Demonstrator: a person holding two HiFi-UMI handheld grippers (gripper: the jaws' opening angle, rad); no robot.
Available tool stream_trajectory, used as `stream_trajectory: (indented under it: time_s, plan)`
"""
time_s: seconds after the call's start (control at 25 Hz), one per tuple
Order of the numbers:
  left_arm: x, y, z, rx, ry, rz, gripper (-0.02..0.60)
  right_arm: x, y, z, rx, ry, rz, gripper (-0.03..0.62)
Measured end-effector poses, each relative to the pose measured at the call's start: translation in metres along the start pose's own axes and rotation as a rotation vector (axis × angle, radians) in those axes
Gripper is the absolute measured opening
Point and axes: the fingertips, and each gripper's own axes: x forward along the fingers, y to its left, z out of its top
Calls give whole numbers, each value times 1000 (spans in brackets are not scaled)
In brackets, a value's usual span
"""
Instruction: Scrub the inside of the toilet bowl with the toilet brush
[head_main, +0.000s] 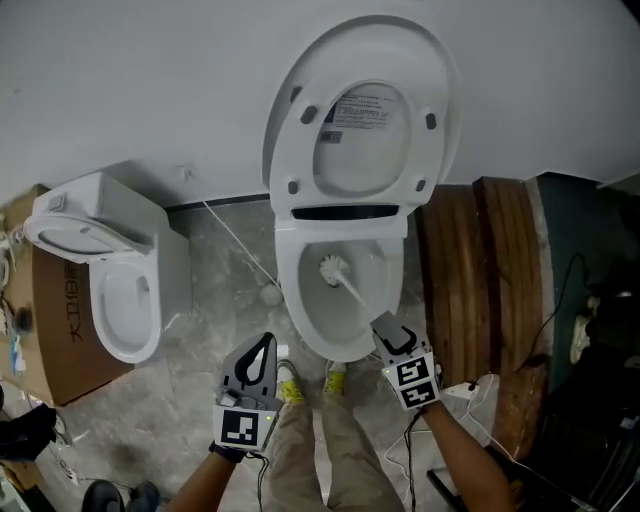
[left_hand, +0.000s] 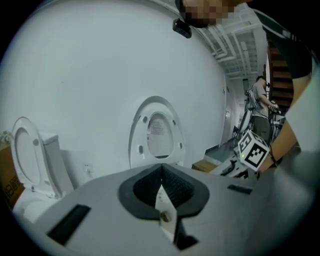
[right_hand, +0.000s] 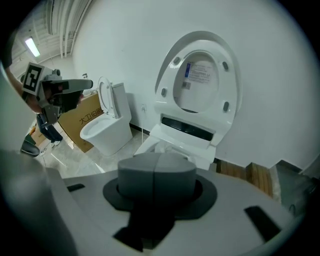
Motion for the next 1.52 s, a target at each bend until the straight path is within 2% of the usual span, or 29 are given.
stream_trajectory:
  time_s: [0.36,0.52,0.6,0.8,0.96,1.16,1.4,1.52]
  plan:
    - [38,-5,-29,-6,3,-5,11,83,18,-14,-66,50,78,149]
    - [38,-10,-31,2,9,-9,11,113,32,-28,34,84,153,150]
    - [36,-17,-30,14,12,-22,9,120,36,-37,38,97,161,150]
    - [31,-22,-30,10,21,-49,9,128,37,-31,52,121,157,150]
    - [31,-20,-32,5,21,-51,9,136,33,-17,-32,140,144,150]
    - [31,-19,-35,-22,31,-43,9,155,22,7,2,168,107,150]
    - [32,-19,-39,-41,33,-40,9,174,5,30,-99,222,52,149]
    - [33,-25,-42,-27,42,-74,9,177,-3,38,-148,246,50,147]
